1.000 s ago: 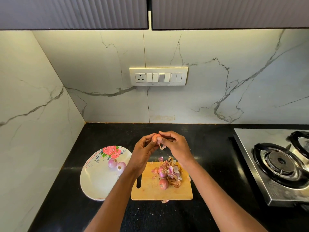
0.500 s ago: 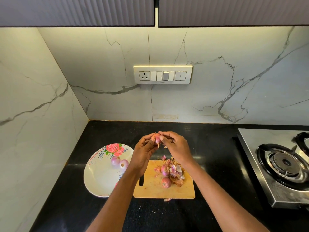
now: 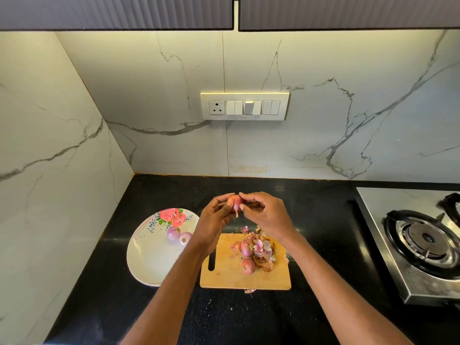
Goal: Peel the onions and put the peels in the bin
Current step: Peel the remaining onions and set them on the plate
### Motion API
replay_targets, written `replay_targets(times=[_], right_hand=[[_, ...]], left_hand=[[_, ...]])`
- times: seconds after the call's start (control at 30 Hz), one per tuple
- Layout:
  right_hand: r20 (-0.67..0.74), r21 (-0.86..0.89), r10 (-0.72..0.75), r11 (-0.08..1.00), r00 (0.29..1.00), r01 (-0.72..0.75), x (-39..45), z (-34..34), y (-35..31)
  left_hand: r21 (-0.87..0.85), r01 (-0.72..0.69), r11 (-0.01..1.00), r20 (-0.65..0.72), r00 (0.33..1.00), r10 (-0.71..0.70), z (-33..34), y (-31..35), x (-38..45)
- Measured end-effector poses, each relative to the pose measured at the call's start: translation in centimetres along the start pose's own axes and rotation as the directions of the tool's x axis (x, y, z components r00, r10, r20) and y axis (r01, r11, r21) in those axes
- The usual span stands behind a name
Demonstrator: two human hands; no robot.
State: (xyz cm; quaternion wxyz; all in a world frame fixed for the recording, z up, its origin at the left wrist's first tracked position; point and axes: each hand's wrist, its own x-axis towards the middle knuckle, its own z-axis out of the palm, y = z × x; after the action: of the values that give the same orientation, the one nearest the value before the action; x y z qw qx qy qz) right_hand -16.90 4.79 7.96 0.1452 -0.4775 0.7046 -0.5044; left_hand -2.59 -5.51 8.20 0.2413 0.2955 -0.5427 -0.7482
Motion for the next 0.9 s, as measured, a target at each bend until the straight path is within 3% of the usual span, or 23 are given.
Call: replay_targets(times=[0.1, 0.3, 0.57, 0.73, 0.9], right_hand=[[-0.050, -0.049, -0.008, 0.999, 0.999, 0.005, -0.13, 0.01, 0.26], [0.031, 0.080, 0.078, 0.994, 0.996, -0.080, -0.37, 0.51, -0.21], [0.025, 0.063, 0.058, 0.996, 0.998, -0.059, -0.27, 0.21, -0.06], [-0.060, 0.000, 0.053, 0.999, 0.997, -0.053, -0.54, 0.32, 0.43], [-0.001, 0.082, 0.119, 0.990, 0.993, -0.119, -0.53, 0.55, -0.18]], left_hand=[[0.000, 0.016, 1.000, 0.001, 1.000, -0.016, 0.16, -0.07, -0.14], [-0.021, -0.009, 1.000, -0.029, 1.000, 0.009, 0.26, -0.33, -0.15], [-0.034, 0.005, 0.999, -0.012, 1.000, -0.006, 0.03, -0.17, -0.08], [-0.030, 0.036, 0.999, -0.001, 0.999, -0.036, 0.13, -0.62, -0.05], [-0.062, 0.029, 0.998, -0.047, 0.998, -0.031, 0.14, -0.66, 0.04]])
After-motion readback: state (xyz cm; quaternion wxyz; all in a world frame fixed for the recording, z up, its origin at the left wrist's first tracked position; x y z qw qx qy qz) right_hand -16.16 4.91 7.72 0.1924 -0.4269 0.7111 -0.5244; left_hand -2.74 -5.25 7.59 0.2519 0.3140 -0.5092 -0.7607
